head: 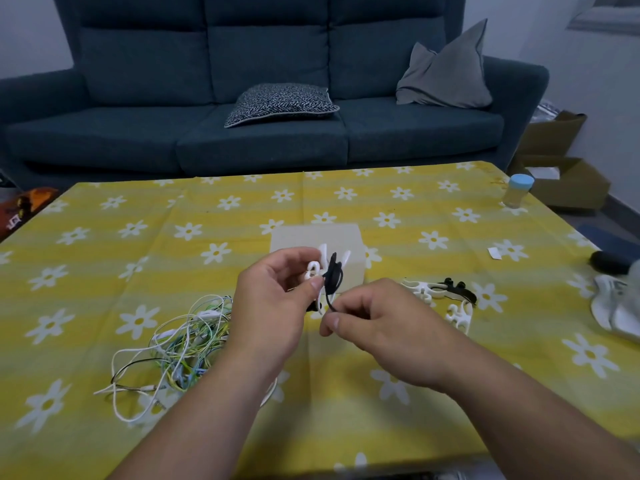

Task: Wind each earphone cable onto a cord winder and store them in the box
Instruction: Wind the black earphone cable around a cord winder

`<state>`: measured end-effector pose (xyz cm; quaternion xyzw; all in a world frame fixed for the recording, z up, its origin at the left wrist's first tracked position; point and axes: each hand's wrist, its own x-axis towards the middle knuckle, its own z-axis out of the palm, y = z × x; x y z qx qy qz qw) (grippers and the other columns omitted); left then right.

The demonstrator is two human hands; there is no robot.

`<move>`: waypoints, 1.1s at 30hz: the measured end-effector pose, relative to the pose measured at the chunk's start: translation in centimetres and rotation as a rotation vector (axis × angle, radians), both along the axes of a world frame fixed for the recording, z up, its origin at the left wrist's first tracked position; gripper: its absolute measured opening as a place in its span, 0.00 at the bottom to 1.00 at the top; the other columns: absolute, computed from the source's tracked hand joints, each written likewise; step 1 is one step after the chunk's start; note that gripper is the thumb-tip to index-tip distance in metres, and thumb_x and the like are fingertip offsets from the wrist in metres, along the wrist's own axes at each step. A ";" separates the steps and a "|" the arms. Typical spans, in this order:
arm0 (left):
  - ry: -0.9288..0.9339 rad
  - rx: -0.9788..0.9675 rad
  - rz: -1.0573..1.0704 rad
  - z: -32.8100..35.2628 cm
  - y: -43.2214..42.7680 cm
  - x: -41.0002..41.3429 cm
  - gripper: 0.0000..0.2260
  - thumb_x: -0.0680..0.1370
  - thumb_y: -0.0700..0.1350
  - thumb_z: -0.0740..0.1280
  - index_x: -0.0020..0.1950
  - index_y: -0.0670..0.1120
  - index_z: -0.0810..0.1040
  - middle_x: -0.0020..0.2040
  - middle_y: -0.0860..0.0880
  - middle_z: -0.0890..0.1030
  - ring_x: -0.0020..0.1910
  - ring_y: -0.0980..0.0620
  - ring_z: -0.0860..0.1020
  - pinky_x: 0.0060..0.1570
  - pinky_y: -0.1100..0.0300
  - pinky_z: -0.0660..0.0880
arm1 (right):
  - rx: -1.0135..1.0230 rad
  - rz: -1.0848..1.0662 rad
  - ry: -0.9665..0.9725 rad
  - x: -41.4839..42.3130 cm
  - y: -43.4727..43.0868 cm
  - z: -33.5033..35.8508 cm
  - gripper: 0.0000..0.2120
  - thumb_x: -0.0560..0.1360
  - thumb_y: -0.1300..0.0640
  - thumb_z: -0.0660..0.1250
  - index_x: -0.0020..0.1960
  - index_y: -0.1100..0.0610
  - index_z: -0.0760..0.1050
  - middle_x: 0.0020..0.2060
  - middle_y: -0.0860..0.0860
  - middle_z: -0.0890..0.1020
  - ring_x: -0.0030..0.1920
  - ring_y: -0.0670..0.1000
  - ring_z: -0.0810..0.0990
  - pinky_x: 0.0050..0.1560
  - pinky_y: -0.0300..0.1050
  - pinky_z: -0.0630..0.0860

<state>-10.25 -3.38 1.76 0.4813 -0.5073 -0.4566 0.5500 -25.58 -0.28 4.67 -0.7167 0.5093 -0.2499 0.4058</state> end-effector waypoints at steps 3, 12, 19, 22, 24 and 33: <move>-0.115 -0.039 -0.047 -0.1 0.2 -0.1 0.15 0.73 0.29 0.71 0.49 0.49 0.83 0.46 0.46 0.85 0.47 0.45 0.82 0.45 0.57 0.81 | -0.039 0.004 -0.007 -0.2 0.1 0.3 0.14 0.78 0.55 0.66 0.43 0.66 0.78 0.27 0.51 0.65 0.27 0.46 0.62 0.28 0.40 0.60; -0.079 0.025 -0.179 0.1 0.4 0.0 0.15 0.74 0.28 0.69 0.48 0.48 0.84 0.45 0.47 0.86 0.44 0.43 0.82 0.37 0.61 0.77 | -0.162 -0.357 -0.174 -3.0 -1.3 0.6 0.07 0.75 0.58 0.72 0.37 0.56 0.82 0.23 0.44 0.68 0.25 0.45 0.64 0.26 0.35 0.63; 0.180 0.104 -0.364 0.4 0.9 -0.2 0.11 0.68 0.35 0.70 0.47 0.44 0.85 0.46 0.43 0.86 0.43 0.49 0.82 0.38 0.63 0.77 | -0.111 -0.483 -0.266 -3.2 -2.2 -0.5 0.07 0.77 0.57 0.70 0.41 0.57 0.83 0.20 0.40 0.69 0.22 0.42 0.65 0.26 0.32 0.61; 0.230 0.108 -0.357 0.4 0.9 -0.4 0.10 0.68 0.37 0.70 0.47 0.45 0.86 0.46 0.43 0.86 0.41 0.50 0.82 0.37 0.63 0.75 | 0.005 -0.430 -0.221 -2.7 -2.2 -1.0 0.11 0.79 0.57 0.67 0.40 0.56 0.83 0.19 0.42 0.66 0.21 0.43 0.61 0.25 0.37 0.59; 0.254 0.106 -0.298 0.3 0.7 -0.4 0.11 0.67 0.38 0.71 0.49 0.43 0.85 0.46 0.42 0.86 0.41 0.47 0.82 0.39 0.60 0.74 | 0.069 -0.381 -0.175 -2.0 -2.0 -1.2 0.15 0.80 0.57 0.64 0.36 0.52 0.83 0.19 0.43 0.66 0.21 0.43 0.61 0.23 0.36 0.58; 0.195 0.072 -0.057 0.1 0.4 -0.3 0.10 0.75 0.30 0.69 0.50 0.43 0.83 0.41 0.48 0.84 0.37 0.51 0.80 0.35 0.59 0.75 | 0.222 -0.156 -0.070 0.9 -0.9 -2.5 0.15 0.81 0.54 0.61 0.43 0.59 0.81 0.27 0.48 0.75 0.29 0.51 0.68 0.34 0.46 0.64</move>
